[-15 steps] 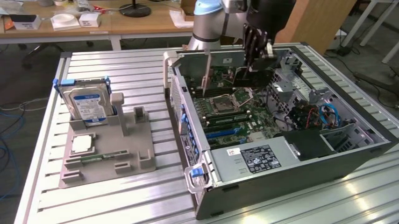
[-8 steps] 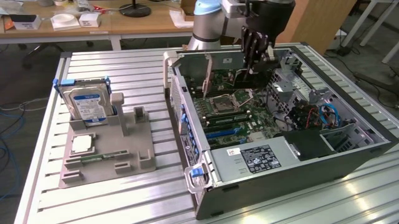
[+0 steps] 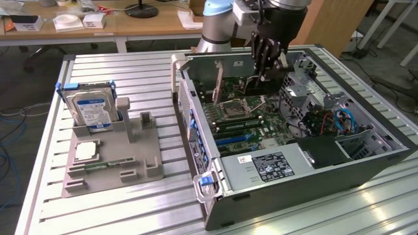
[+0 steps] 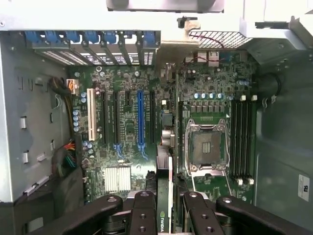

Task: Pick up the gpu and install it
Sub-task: 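Insert the gpu into the slot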

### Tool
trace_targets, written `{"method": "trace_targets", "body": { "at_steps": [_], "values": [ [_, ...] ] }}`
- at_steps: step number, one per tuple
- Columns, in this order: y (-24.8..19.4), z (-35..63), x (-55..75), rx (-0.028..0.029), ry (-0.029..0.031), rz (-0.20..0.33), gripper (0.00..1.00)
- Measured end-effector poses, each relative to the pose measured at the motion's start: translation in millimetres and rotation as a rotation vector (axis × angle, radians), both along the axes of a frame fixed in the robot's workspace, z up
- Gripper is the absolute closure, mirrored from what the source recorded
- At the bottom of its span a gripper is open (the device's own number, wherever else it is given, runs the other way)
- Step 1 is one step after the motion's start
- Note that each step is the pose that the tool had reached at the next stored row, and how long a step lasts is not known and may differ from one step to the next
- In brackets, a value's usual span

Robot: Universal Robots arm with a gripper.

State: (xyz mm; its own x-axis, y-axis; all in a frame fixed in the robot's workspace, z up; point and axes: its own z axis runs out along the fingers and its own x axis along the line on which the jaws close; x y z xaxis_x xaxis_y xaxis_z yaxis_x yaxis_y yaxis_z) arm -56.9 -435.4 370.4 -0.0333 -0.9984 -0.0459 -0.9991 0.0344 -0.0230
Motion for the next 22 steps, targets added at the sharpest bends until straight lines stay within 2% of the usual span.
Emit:
{"method": "trace_targets", "body": {
  "at_steps": [5, 12, 22],
  "values": [
    [-0.4, -9.1, 0.0, -0.0004, -0.0001, 0.004, 0.74],
    [-4.6, -21.0, 0.3, 0.0005, -0.0002, 0.006, 0.74],
    [-3.7, -39.2, 1.0, 0.0005, -0.0002, 0.006, 0.74]
  ]
}}
